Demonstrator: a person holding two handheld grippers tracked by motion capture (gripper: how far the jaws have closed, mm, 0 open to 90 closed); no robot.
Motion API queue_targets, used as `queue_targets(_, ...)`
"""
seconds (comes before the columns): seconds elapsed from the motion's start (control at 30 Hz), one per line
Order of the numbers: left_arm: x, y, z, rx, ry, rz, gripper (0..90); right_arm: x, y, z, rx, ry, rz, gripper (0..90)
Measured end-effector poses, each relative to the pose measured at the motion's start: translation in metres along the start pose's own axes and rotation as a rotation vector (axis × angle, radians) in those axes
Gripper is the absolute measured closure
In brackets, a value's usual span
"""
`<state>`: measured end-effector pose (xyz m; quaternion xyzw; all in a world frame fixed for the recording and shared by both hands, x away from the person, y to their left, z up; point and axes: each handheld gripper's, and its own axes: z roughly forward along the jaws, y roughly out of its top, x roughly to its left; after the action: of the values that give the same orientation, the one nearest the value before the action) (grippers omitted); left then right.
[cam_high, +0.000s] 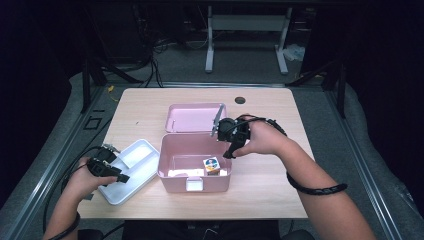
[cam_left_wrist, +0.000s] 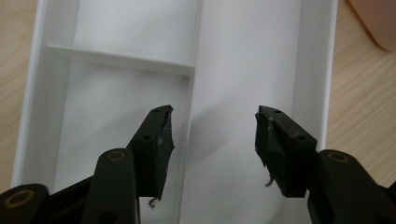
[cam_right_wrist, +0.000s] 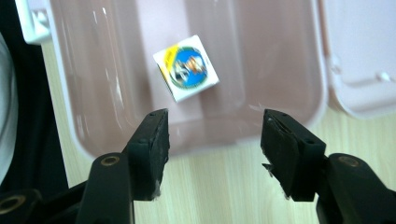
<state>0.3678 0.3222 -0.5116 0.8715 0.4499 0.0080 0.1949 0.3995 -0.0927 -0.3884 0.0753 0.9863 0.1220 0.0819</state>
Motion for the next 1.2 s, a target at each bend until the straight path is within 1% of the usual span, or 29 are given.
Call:
queue_targets(0.1,-0.002,0.007,0.001,0.010,0.010,0.016,47.8,-0.002,-0.009,-0.007,-0.007,-0.008,0.022,41.8)
queue_targets(0.13,-0.002,0.009,0.001,0.022,0.019,0.024,49.3,-0.003,-0.016,-0.013,-0.018,-0.012,0.045,41.7)
queue_targets(0.2,-0.002,0.011,0.002,0.042,0.048,0.037,49.5,-0.004,-0.023,-0.018,-0.032,-0.031,0.063,41.6)
queue_targets(0.23,-0.002,0.014,0.002,0.038,0.065,0.040,49.6,-0.006,-0.032,-0.022,-0.046,-0.046,0.100,41.4)
queue_targets(0.27,-0.002,0.014,0.002,0.038,0.065,0.040,50.5,-0.006,-0.032,-0.022,-0.046,-0.046,0.100,41.4)
queue_targets(0.3,-0.001,0.016,0.002,0.040,0.060,0.041,50.5,-0.006,-0.036,-0.024,-0.052,-0.050,0.117,41.4)
queue_targets(0.33,0.000,0.017,0.002,0.035,0.058,0.037,50.8,-0.007,-0.041,-0.025,-0.056,-0.064,0.142,41.3)
queue_targets(0.37,0.002,0.018,0.003,0.032,0.052,0.044,50.9,-0.010,-0.050,-0.024,-0.069,-0.075,0.186,41.1)
queue_targets(0.4,0.002,0.018,0.003,0.032,0.052,0.044,50.8,-0.010,-0.050,-0.024,-0.069,-0.075,0.186,41.1)
queue_targets(0.43,0.004,0.019,0.004,0.047,0.045,0.059,50.0,-0.013,-0.058,-0.022,-0.079,-0.082,0.229,41.1)
queue_targets(0.5,0.003,0.020,0.007,0.050,0.034,0.047,48.9,-0.015,-0.066,-0.018,-0.095,-0.072,0.272,41.1)
queue_targets(0.53,0.003,0.020,0.007,0.050,0.034,0.047,49.4,-0.015,-0.066,-0.018,-0.095,-0.072,0.272,41.1)
queue_targets(0.6,0.002,0.020,0.009,0.045,0.008,0.040,50.3,-0.016,-0.074,-0.014,-0.104,-0.057,0.292,41.1)
queue_targets(0.63,0.002,0.020,0.010,0.034,0.014,0.046,53.8,-0.016,-0.080,-0.009,-0.107,-0.060,0.308,41.1)
queue_targets(0.67,0.002,0.020,0.010,0.034,0.014,0.046,54.2,-0.016,-0.080,-0.009,-0.107,-0.060,0.308,41.1)
queue_targets(0.7,0.002,0.021,0.011,0.039,0.017,0.057,54.2,-0.016,-0.083,-0.006,-0.106,-0.048,0.326,41.1)
queue_targets(0.73,0.002,0.021,0.013,0.052,0.020,0.063,54.2,-0.016,-0.086,-0.003,-0.106,-0.061,0.328,41.1)
queue_targets(0.77,0.002,0.021,0.015,0.072,0.015,0.074,55.1,-0.015,-0.092,0.001,-0.114,-0.060,0.352,41.2)
queue_targets(0.8,0.002,0.021,0.015,0.072,0.015,0.074,60.0,-0.015,-0.092,0.001,-0.114,-0.060,0.352,41.2)
queue_targets(0.83,0.002,0.022,0.017,0.090,-0.013,0.070,61.2,-0.015,-0.097,0.006,-0.127,-0.051,0.363,41.4)
queue_targets(0.87,0.002,0.022,0.017,0.090,-0.013,0.070,62.3,-0.015,-0.097,0.006,-0.127,-0.051,0.363,41.4)
queue_targets(0.9,0.001,0.024,0.017,0.106,0.007,0.079,64.7,-0.014,-0.102,0.011,-0.140,-0.051,0.386,41.4)
queue_targets(0.93,0.001,0.024,0.017,0.106,0.007,0.079,65.4,-0.014,-0.102,0.011,-0.140,-0.051,0.386,41.4)
queue_targets(0.97,0.001,0.025,0.018,0.108,0.008,0.082,65.4,-0.014,-0.107,0.016,-0.155,-0.037,0.401,41.5)
queue_targets(1.0,0.000,0.026,0.018,0.113,0.010,0.077,65.4,-0.014,-0.107,0.016,-0.155,-0.037,0.401,41.5)
queue_targets(1.03,0.000,0.028,0.020,0.131,0.013,0.078,65.4,-0.013,-0.111,0.019,-0.157,-0.031,0.417,41.6)
queue_targets(1.1,0.000,0.029,0.020,0.144,0.016,0.076,65.7,-0.013,-0.113,0.021,-0.158,-0.034,0.420,41.6)
queue_targets(1.13,0.000,0.031,0.021,0.151,0.022,0.079,67.6,-0.012,-0.115,0.022,-0.157,-0.031,0.433,41.6)
queue_targets(1.2,0.001,0.032,0.021,0.157,0.023,0.070,71.1,-0.011,-0.117,0.024,-0.157,-0.023,0.435,41.6)
